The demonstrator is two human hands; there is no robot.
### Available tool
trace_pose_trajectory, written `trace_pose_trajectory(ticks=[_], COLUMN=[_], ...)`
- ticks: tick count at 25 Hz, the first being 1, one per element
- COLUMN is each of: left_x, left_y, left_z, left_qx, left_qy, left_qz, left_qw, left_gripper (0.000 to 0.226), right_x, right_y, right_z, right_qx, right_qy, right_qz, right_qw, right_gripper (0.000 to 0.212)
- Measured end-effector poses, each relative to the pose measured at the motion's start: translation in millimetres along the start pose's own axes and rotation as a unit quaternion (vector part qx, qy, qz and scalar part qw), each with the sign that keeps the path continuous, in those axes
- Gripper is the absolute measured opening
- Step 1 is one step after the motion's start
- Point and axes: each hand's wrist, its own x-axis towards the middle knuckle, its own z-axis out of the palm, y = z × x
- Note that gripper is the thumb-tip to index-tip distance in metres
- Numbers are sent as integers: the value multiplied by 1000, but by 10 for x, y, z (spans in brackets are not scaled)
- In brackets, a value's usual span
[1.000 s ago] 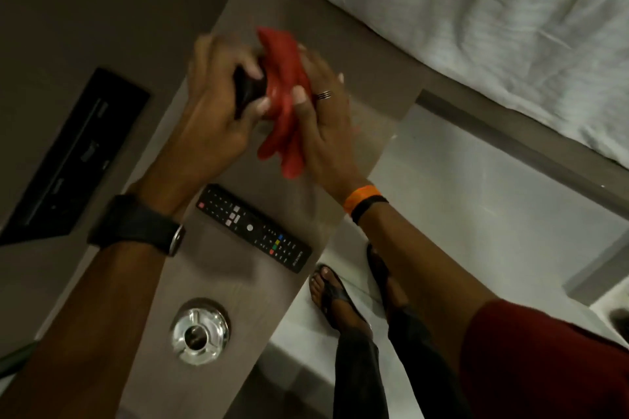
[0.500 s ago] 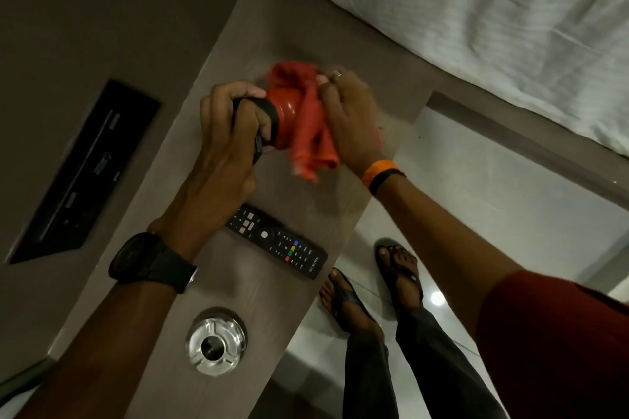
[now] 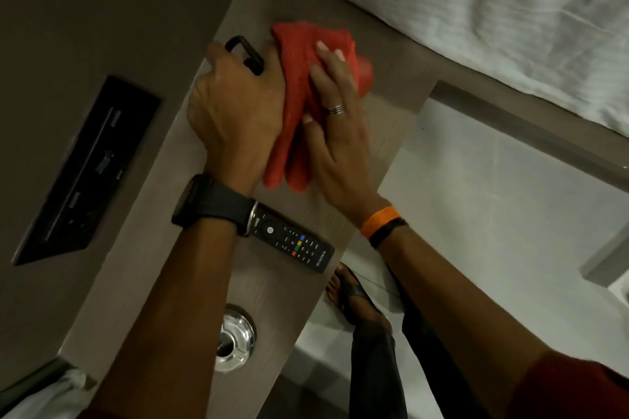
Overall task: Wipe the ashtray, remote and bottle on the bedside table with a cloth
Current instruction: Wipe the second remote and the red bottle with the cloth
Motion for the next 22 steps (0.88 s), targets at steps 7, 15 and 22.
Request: trace_pose_trajectory(ticks=[7, 15, 22], left_x=[131, 455, 361], left_y=[51, 149, -121], left_z=[79, 82, -31], left_qx=[-216, -297, -306], left_qy=[-29, -104, -203], left_qz=[147, -38, 37], left_qw=[965, 948, 929], left_gripper=[82, 28, 51], right_x=[538, 354, 544], right_y=[646, 26, 674], right_z=[-316, -195, -259], right_qx=[1, 54, 64], right_qy=[6, 24, 3], right_qz=[156, -37, 262], right_qw=[988, 998, 963], right_gripper=[50, 39, 44])
